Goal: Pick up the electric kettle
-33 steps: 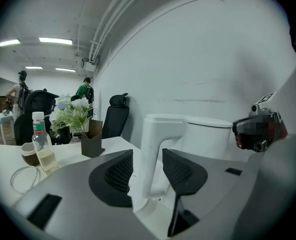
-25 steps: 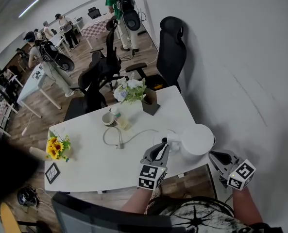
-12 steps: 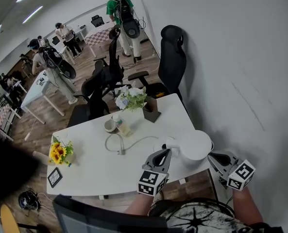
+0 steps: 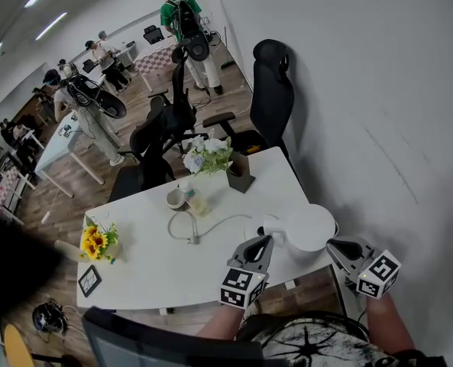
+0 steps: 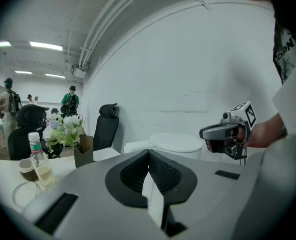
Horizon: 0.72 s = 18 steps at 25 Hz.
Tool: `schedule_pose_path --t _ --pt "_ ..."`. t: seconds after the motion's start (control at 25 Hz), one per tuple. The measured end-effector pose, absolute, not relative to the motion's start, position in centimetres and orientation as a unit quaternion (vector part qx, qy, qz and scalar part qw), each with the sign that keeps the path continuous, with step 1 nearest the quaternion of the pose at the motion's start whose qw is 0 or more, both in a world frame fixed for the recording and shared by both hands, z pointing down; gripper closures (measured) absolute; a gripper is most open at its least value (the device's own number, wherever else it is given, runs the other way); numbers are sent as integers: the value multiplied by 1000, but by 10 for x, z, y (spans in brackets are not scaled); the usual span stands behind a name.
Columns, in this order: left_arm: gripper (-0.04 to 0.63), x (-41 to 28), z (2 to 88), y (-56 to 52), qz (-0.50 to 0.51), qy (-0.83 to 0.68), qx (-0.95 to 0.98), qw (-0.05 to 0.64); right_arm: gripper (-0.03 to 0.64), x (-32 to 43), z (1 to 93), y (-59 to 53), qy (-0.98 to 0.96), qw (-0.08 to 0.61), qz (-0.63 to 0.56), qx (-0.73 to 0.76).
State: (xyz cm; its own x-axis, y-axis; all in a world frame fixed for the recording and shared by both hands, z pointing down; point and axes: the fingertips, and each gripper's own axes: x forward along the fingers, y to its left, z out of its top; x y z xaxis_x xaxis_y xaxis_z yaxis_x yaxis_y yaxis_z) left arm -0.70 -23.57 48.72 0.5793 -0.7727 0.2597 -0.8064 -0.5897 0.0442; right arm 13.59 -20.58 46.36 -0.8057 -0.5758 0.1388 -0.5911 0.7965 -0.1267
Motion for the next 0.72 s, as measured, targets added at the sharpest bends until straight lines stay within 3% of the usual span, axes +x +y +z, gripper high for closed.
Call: schedule_pose_path --t 0.72 --pt "586 -12 491 -226 115 -451 882 78 595 132 461 -199 -948 41 77 305"
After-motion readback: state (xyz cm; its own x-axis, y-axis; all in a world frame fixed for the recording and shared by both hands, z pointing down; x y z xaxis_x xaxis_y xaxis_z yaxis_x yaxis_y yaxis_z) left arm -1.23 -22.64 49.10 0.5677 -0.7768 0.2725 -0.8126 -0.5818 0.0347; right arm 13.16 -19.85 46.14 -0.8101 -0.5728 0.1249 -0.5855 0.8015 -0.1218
